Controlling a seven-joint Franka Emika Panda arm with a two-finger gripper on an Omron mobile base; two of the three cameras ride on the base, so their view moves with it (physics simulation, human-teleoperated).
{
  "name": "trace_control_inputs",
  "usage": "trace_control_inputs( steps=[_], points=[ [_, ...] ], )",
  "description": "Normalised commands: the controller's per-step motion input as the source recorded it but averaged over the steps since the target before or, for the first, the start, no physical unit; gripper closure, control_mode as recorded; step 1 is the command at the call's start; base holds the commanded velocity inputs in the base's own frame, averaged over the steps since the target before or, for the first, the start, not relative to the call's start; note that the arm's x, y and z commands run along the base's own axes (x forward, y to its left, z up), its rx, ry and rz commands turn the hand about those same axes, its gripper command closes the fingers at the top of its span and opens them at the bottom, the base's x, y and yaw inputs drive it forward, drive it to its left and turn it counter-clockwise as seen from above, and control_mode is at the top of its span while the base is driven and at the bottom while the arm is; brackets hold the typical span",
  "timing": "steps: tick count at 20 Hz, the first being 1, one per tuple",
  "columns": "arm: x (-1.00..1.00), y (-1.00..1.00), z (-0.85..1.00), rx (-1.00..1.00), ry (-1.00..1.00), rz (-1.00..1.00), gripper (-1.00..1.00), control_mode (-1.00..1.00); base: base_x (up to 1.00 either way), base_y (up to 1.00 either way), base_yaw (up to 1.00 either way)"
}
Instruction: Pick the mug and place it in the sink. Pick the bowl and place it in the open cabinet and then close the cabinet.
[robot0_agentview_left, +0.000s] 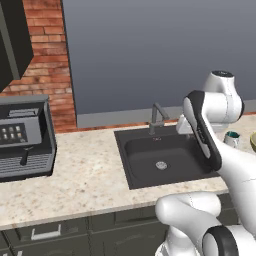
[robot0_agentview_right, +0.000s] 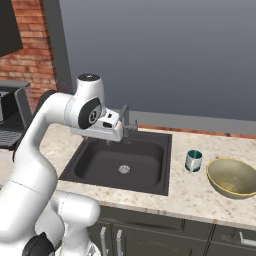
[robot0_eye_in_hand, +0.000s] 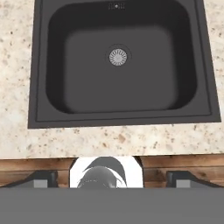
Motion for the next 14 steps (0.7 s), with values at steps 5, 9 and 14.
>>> trace_control_inputs(
  steps=[5, 9, 14],
  points=[
    [0.00, -0.73, -0.21, 0.00, 0.12, -0.06, -1.00, -1.00, 0.00, 0.00, 0.00],
    [0.16, -0.63, -0.13, 0.00, 0.11, -0.10, -1.00, -1.00, 0.00, 0.00, 0.00],
    [0.24, -0.59, -0.12, 0.00, 0.11, -0.10, -1.00, -1.00, 0.00, 0.00, 0.00]
  ],
)
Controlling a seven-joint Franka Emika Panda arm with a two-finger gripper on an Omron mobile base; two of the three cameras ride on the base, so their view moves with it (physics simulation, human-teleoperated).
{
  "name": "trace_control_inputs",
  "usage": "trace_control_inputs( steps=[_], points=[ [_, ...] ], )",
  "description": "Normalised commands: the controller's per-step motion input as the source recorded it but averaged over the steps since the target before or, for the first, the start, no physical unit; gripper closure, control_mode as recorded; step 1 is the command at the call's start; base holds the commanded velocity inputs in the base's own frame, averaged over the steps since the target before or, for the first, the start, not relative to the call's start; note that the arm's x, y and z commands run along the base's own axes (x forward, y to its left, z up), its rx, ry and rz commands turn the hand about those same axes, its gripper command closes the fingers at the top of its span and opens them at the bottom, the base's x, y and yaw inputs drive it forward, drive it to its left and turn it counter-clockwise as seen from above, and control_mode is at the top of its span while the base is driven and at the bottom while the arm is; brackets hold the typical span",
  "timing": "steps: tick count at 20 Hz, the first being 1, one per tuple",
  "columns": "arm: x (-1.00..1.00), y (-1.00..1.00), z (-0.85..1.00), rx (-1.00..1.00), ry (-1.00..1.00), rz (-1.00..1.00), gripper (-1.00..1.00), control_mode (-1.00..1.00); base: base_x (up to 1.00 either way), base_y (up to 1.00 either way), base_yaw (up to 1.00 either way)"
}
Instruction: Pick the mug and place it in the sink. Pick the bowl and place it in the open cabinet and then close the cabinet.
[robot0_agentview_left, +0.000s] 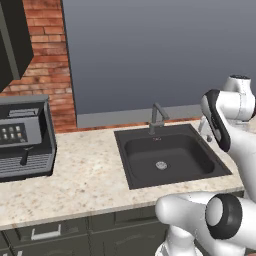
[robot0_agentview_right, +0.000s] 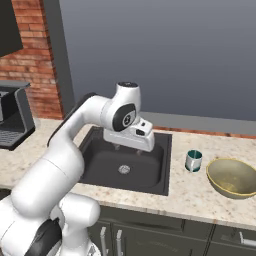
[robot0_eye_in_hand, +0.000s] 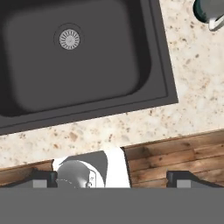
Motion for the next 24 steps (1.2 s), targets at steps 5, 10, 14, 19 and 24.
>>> trace_control_inputs(
  steps=[5, 10, 14, 19, 24],
  points=[
    [0.06, -0.61, -0.16, 0.00, 0.06, -0.10, -1.00, -1.00, 0.00, 0.00, 0.00],
    [0.00, -0.55, -0.32, 0.00, 0.00, -0.06, -1.00, -1.00, 0.00, 0.00, 0.00],
    [0.02, -0.33, -0.28, 0.00, 0.00, -0.03, -1.00, -1.00, 0.00, 0.00, 0.00],
    [0.08, -0.32, -0.21, 0.00, 0.00, -0.02, -1.00, -1.00, 0.00, 0.00, 0.00],
    [0.18, -0.33, -0.13, 0.00, 0.00, 0.00, -1.00, -1.00, 0.00, 0.00, 0.00]
  ],
)
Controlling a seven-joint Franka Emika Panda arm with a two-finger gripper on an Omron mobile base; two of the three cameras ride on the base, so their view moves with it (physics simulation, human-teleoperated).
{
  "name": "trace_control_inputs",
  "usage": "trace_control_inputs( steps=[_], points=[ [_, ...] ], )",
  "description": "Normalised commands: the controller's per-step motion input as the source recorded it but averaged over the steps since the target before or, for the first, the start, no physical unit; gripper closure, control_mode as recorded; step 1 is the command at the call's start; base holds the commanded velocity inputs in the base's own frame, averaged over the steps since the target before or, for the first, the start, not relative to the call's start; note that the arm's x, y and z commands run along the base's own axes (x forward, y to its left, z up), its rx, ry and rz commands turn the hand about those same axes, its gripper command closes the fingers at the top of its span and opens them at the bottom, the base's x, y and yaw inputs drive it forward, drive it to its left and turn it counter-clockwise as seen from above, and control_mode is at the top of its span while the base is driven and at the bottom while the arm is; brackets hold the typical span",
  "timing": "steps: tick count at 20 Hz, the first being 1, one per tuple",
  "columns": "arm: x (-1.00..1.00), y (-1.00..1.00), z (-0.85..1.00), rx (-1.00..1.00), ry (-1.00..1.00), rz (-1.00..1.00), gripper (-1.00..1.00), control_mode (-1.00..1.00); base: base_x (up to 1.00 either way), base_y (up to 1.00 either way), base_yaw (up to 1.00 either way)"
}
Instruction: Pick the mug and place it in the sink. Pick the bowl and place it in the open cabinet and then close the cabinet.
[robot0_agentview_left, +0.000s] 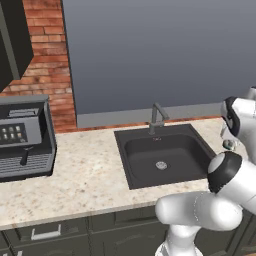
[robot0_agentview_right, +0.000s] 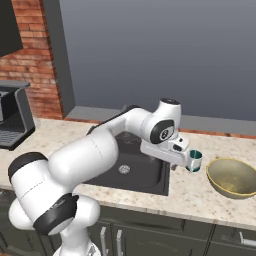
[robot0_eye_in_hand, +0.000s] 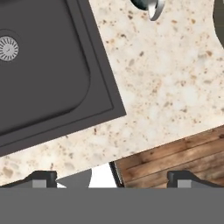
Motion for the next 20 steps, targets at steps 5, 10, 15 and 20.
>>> trace_control_inputs(
  steps=[5, 10, 15, 20],
  points=[
    [0.40, -0.18, -0.05, 0.00, 0.07, 0.00, -1.00, -1.00, 0.00, 0.00, 0.00],
    [0.28, -0.31, -0.04, 0.00, 0.07, 0.00, -1.00, -1.00, 0.00, 0.00, 0.00],
    [0.14, -0.38, -0.12, 0.00, 0.04, 0.00, -1.00, -1.00, 0.00, 0.00, 0.00],
    [0.15, -0.26, -0.25, 0.00, 0.00, 0.00, -1.00, -1.00, 0.00, 0.00, 0.00]
  ],
)
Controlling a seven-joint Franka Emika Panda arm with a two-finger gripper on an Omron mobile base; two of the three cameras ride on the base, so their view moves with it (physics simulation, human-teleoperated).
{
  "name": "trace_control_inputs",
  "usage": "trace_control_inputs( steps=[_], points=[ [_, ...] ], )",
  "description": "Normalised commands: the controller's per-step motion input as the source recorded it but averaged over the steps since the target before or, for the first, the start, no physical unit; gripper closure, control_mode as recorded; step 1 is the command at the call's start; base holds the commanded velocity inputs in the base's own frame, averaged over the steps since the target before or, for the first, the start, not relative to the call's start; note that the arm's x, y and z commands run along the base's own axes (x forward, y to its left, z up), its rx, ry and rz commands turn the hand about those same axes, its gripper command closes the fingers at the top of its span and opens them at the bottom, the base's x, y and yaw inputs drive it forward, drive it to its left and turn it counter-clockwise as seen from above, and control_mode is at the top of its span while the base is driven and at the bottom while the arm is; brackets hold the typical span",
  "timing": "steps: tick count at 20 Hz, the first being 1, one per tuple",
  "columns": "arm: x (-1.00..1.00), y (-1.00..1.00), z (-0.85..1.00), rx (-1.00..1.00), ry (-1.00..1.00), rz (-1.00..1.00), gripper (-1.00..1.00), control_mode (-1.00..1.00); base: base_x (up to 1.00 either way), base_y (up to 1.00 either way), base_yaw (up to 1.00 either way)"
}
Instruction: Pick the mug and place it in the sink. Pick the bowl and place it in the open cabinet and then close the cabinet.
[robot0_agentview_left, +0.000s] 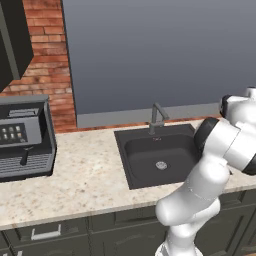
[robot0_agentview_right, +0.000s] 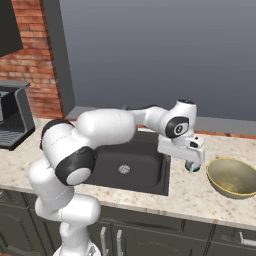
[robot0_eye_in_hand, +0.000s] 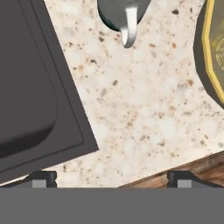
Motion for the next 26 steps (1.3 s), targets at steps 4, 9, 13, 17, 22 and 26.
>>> trace_control_inputs(
  steps=[4, 9, 13, 17, 22, 26],
  points=[
    [0.10, -0.21, -0.20, 0.00, 0.00, 0.02, -1.00, -1.00, 0.00, 0.00, 0.00],
    [0.12, -0.15, -0.20, 0.00, -0.02, 0.04, -1.00, -1.00, 0.00, 0.00, 0.00],
    [0.11, -0.06, -0.21, 0.01, -0.01, 0.02, -1.00, -1.00, 0.00, 0.00, 0.00],
    [0.20, -0.02, -0.20, 0.02, 0.00, 0.00, -1.00, -1.00, 0.00, 0.00, 0.00],
    [0.23, 0.00, -0.16, 0.00, -0.03, 0.00, -1.00, -1.00, 0.00, 0.00, 0.00],
    [0.27, -0.06, -0.14, 0.00, -0.05, 0.00, -1.00, -1.00, 0.00, 0.00, 0.00]
  ],
)
